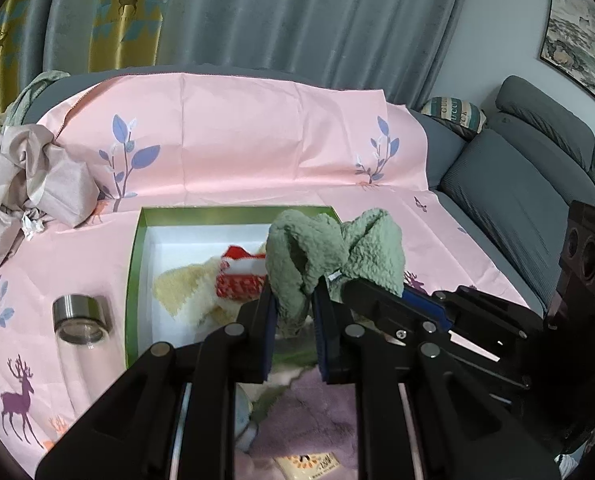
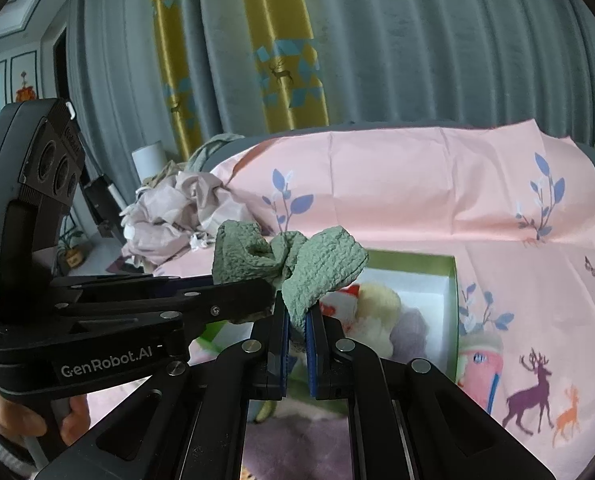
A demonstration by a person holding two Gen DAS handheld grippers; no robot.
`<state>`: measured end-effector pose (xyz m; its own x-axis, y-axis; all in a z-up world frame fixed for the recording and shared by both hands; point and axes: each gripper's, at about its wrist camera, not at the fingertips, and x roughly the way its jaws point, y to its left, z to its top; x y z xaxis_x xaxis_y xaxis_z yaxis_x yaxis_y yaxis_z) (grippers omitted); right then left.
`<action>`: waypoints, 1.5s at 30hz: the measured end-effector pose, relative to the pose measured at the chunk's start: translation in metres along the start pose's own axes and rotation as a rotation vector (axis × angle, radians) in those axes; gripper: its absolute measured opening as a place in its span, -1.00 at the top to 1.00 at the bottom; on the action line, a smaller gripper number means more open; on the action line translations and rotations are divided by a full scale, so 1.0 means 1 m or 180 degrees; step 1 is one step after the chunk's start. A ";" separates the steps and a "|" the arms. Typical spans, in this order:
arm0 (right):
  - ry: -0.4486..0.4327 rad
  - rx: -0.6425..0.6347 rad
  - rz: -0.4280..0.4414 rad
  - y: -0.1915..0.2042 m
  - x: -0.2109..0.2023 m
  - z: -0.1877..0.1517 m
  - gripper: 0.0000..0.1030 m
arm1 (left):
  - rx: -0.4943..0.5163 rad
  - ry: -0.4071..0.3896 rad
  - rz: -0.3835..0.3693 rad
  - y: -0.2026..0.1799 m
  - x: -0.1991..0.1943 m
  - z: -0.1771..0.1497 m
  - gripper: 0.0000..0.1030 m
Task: Organize soft objects
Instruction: 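Lower the green cloth into the box beside the sock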
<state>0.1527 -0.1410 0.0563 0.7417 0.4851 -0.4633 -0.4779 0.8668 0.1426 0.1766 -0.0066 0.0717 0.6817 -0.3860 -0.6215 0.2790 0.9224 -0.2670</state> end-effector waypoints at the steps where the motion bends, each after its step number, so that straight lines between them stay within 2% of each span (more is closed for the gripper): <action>1: -0.0007 -0.0017 0.0000 0.000 0.003 0.004 0.84 | 0.0000 -0.0005 0.0010 0.002 0.001 0.003 0.71; 7: 0.0058 -0.0025 0.0000 -0.005 0.026 0.014 0.84 | -0.0150 0.0089 0.0032 0.019 0.021 0.009 0.73; 15: 0.0271 0.0069 -0.0050 -0.022 0.057 0.001 0.84 | -0.0288 0.0329 0.0040 0.031 0.058 0.002 0.74; 30: 0.0542 0.0287 -0.0147 -0.060 0.081 -0.021 0.84 | -0.0190 0.0637 0.0115 0.023 0.108 -0.010 0.75; 45: 0.0708 0.0335 -0.0242 -0.068 0.091 -0.029 0.83 | -0.0061 0.0755 0.0267 0.019 0.119 -0.014 0.68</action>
<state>0.2392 -0.1594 -0.0205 0.6463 0.3908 -0.6554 -0.3644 0.9127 0.1848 0.2535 -0.0348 -0.0183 0.5235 -0.3015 -0.7969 0.2136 0.9519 -0.2198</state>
